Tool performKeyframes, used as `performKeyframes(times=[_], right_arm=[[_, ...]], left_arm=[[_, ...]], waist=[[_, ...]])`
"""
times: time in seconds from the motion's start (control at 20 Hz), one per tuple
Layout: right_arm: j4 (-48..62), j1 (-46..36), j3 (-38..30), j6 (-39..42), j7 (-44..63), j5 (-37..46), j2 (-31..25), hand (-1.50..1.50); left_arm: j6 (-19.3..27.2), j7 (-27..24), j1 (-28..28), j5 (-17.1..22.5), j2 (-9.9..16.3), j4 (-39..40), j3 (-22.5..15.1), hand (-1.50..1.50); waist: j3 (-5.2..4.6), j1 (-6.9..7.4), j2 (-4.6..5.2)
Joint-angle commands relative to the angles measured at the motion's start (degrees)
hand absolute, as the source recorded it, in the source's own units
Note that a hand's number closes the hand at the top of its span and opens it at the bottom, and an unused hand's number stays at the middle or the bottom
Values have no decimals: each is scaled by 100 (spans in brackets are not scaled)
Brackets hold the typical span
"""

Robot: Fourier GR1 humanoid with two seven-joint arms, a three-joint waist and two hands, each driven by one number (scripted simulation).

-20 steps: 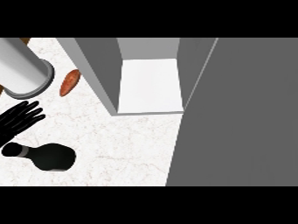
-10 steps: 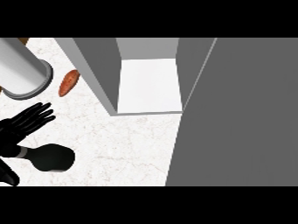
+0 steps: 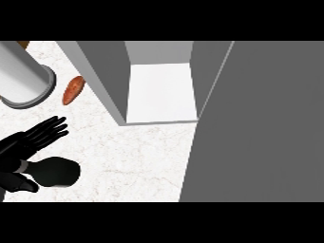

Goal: Pick up the wine, place it into the cabinet and close the cabinet

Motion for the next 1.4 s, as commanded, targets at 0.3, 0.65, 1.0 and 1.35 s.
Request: performKeyframes(times=[0.3, 0.65, 1.0, 1.35], right_arm=[[-617, 328, 157, -157, 20, 313, -236, -150], [-736, 87, -71, -173, 186, 91, -346, -150], [-628, 18, 115, -274, 173, 272, -410, -150], [-624, 238, 222, -365, -31, 170, -514, -150]], left_arm=[[-977, -1092, 131, -359, -30, 424, -536, -150], [-744, -1486, 44, -511, -34, 554, -852, -150], [-604, -1723, -53, -407, -49, 902, -1051, 150], [-234, -2368, 44, -462, 3, 703, -1228, 150]], waist=[[1, 2, -22], [-8, -9, -16], [-2, 18, -21], [1, 4, -31]])
